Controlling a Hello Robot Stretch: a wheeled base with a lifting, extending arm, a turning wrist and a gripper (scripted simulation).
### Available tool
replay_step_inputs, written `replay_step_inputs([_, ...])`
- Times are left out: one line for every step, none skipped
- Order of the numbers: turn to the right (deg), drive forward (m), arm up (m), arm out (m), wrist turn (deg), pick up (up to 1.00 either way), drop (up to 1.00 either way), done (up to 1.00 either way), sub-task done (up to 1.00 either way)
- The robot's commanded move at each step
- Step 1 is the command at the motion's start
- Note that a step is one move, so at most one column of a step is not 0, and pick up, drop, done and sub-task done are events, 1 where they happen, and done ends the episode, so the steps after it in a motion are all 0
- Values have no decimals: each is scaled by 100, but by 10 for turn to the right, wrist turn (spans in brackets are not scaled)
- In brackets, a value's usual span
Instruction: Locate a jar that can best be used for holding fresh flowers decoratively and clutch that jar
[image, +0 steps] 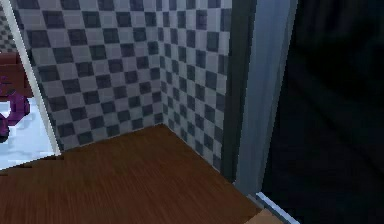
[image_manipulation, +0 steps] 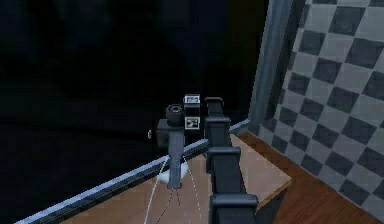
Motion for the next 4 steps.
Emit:
replay_step_inputs([0, 0, 0, 0, 450, 0, 0, 0, 0])
replay_step_inputs([0, 0, 0, 0, 450, 0, 0, 0, 0])
replay_step_inputs([0, 0, 0, 0, 450, 0, 0, 0, 0])
replay_step_inputs([0, 0, 0, 0, 300, 0, 0, 0, 0])
